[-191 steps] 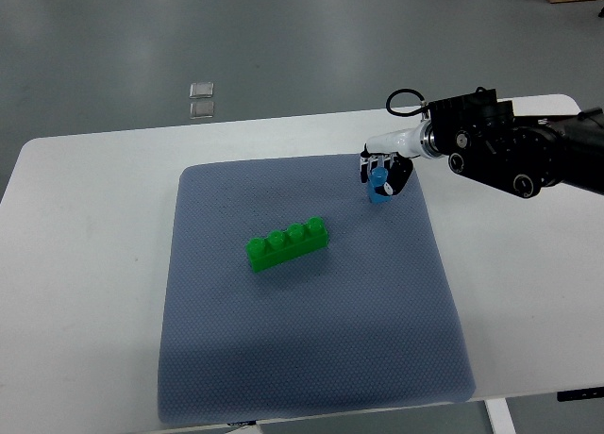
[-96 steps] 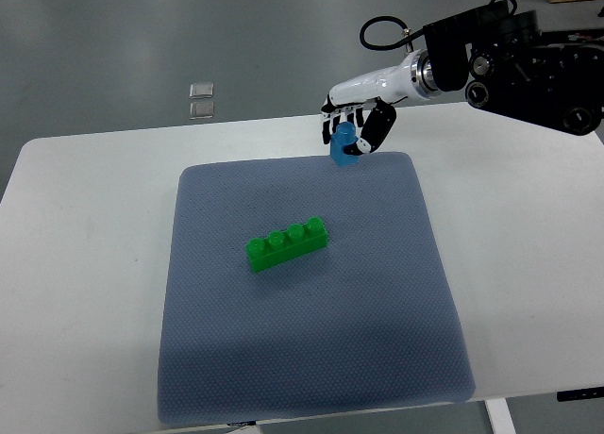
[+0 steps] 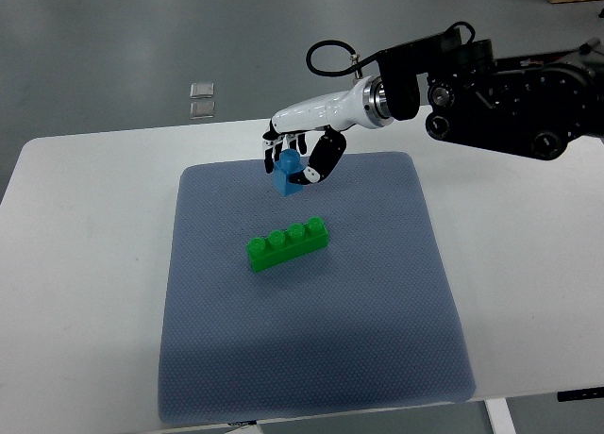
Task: Stack blue block on green block with right hand
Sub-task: 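Lift the blue block and carry it above the green block, then lower the blue block onto the green block's studs and press down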
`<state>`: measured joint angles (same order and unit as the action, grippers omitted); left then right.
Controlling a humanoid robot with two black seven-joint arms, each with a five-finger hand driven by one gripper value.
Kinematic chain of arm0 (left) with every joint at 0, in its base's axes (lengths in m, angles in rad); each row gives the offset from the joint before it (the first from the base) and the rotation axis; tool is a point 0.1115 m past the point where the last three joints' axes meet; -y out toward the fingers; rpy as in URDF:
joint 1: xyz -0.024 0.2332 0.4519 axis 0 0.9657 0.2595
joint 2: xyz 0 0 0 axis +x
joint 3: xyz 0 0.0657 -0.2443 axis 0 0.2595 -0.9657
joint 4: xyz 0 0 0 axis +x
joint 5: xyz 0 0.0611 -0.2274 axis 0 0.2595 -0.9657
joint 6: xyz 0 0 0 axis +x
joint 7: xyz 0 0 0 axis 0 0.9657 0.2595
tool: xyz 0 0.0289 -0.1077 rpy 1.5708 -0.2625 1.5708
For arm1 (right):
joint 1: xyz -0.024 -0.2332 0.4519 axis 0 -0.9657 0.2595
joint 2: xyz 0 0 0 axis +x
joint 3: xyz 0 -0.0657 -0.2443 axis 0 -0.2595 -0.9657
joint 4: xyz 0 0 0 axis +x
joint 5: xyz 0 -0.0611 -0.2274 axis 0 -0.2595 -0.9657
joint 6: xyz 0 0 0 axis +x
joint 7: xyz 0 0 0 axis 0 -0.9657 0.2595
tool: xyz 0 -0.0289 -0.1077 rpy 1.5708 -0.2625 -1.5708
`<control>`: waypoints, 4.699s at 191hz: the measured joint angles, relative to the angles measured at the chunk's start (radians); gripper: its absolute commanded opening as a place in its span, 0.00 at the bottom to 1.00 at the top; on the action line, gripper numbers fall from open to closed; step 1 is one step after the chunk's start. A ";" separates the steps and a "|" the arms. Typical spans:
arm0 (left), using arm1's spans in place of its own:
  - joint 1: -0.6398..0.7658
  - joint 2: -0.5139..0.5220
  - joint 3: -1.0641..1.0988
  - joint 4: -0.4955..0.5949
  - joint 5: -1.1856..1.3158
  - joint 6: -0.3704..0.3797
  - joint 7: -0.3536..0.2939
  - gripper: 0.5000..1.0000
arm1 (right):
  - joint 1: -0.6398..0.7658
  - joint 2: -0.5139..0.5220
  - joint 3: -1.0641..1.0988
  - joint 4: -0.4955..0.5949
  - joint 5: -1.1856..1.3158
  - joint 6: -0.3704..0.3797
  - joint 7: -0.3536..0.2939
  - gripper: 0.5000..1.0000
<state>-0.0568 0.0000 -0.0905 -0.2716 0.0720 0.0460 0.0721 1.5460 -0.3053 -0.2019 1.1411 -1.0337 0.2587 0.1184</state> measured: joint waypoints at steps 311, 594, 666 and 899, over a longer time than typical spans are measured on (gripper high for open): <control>0.000 0.000 0.002 0.000 0.000 0.000 0.000 1.00 | -0.167 0.021 -0.002 0.064 0.062 -0.156 -0.166 0.17; 0.000 0.000 0.002 0.000 0.000 0.000 0.000 1.00 | -0.257 0.039 0.003 0.018 -0.009 -0.199 -0.158 0.17; 0.000 0.000 0.001 0.001 0.000 0.000 0.000 1.00 | -0.269 0.048 0.004 0.016 -0.037 -0.225 -0.137 0.17; 0.005 0.000 0.002 0.001 0.000 0.000 0.000 1.00 | -0.346 0.067 0.004 -0.020 -0.113 -0.300 -0.093 0.18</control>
<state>-0.0521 0.0000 -0.0890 -0.2707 0.0721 0.0460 0.0721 1.1998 -0.2380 -0.1977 1.1210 -1.1471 -0.0413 0.0258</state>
